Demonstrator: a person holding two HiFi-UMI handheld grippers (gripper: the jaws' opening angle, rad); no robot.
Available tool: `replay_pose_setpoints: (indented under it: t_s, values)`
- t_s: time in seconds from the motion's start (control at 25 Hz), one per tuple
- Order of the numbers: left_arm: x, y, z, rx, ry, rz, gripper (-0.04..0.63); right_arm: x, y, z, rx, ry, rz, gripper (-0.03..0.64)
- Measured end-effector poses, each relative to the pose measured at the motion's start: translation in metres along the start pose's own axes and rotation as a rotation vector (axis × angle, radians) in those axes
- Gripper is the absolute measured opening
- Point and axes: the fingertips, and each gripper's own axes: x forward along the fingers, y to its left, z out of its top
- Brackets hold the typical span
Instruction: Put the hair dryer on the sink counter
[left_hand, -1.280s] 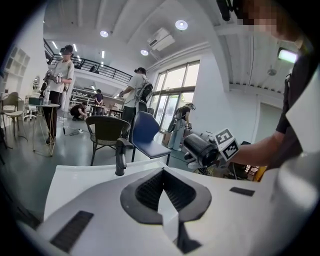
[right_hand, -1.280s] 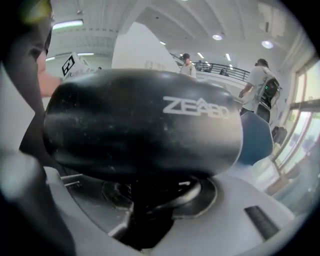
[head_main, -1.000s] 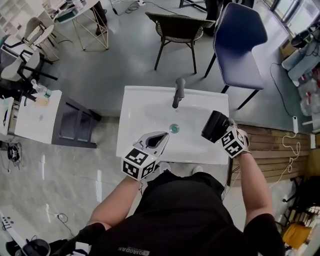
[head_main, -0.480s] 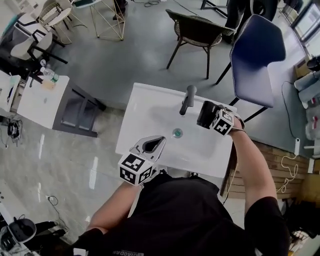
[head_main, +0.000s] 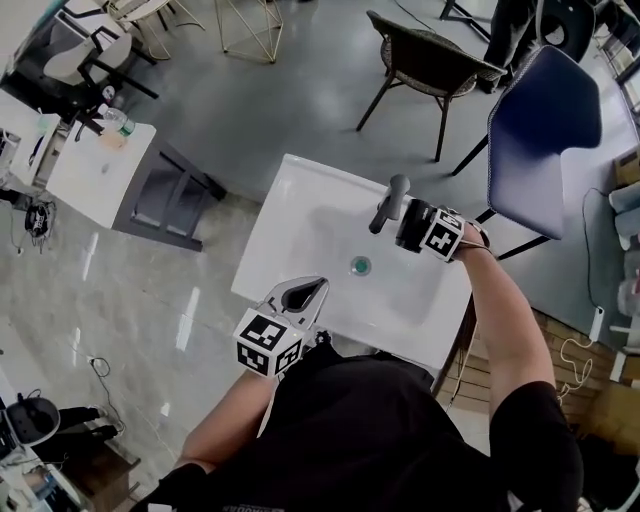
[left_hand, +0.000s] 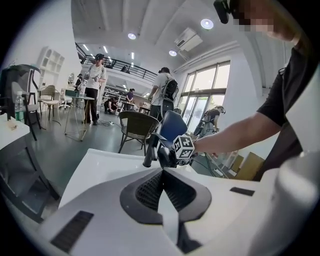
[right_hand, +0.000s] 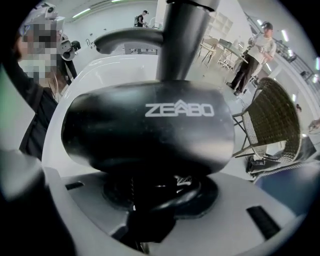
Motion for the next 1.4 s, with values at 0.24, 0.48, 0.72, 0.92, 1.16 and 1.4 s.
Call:
replay_pose_setpoints:
  t_s: [0.24,0.48,0.72,0.92,1.16,1.4]
  values:
    - [0.0,0.002,-0.002,-0.01,0.004,0.02,0.0,0.003,-0.004,0.003,0.023,-0.016,0.032,0.18]
    - [0.004,-0.001,0.003,-0.005,0.001,0.013,0.0,0.001,-0.007,0.003,0.023,-0.019,0.026,0.209]
    - [0.005,-0.001,0.005,0.006,0.001,0.006,0.0,0.002,-0.007,0.002,0.021,-0.032,-0.002,0.213]
    - [0.002,0.002,0.008,0.012,0.0,-0.004,0.0,-0.002,-0.009,0.005,0.04,-0.043,-0.036,0.223]
    - [0.003,0.0,0.01,0.026,-0.001,-0.027,0.0,-0.014,-0.006,0.004,0.05,-0.066,-0.09,0.23]
    - [0.007,-0.007,0.012,0.05,0.003,-0.073,0.0,-0.031,-0.002,-0.002,0.056,-0.065,-0.132,0.238]
